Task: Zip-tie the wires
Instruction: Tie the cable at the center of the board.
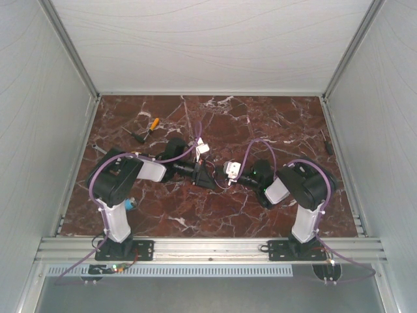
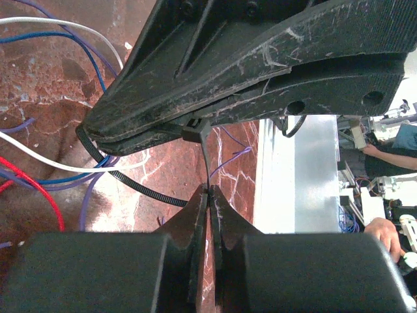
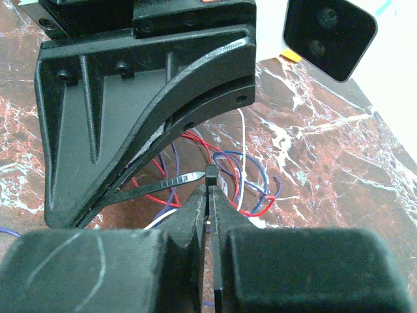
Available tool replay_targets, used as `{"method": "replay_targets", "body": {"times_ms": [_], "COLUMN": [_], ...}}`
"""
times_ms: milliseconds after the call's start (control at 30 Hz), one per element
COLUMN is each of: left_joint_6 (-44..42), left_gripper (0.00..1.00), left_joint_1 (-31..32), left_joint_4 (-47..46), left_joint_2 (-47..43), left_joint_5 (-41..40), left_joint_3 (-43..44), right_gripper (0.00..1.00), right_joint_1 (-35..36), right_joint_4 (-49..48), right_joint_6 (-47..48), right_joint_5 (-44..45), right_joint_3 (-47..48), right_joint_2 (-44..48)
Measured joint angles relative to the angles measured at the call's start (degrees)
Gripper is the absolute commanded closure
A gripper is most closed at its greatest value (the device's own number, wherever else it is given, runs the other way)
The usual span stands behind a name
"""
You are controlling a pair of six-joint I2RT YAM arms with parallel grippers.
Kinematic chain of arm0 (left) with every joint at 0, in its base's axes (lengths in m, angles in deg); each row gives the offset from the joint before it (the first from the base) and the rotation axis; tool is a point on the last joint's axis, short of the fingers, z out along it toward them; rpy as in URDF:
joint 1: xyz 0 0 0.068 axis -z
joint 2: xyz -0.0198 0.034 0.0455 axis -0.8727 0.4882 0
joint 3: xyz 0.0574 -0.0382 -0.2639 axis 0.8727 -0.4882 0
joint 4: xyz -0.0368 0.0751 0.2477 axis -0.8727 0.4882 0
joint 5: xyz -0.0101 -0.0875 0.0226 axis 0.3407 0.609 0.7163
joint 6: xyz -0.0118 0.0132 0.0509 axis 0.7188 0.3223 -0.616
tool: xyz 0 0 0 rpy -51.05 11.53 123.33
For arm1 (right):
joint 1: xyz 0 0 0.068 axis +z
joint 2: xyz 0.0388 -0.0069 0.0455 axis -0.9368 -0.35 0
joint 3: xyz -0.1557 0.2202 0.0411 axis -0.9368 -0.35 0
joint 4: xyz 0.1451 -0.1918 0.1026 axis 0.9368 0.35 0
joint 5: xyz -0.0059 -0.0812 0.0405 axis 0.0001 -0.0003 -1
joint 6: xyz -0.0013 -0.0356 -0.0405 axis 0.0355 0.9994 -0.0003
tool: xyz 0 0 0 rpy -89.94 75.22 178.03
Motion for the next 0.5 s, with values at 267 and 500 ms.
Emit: {"method": "replay_targets", "body": {"times_ms": [267,500], "left_joint_6": [0.00,0.02], "left_gripper": [1.00,1.00], "left_joint_1": [0.00,-0.02], "left_joint_4": [0.02,0.04], "left_joint_2": [0.00,0.00], "left_joint_5": [0.00,0.00], "left_joint_3": [0.00,0.00], "right_gripper": [1.00,1.00], "right_joint_1": [0.00,0.02], "right_joint_4": [0.00,0.00], "right_joint_6": [0.55,1.57], "right_joint_5": [-0.52,-0.66], "right_joint_3": [-0.04,-0.37], "right_joint_2": [-0.13,-0.17]}}
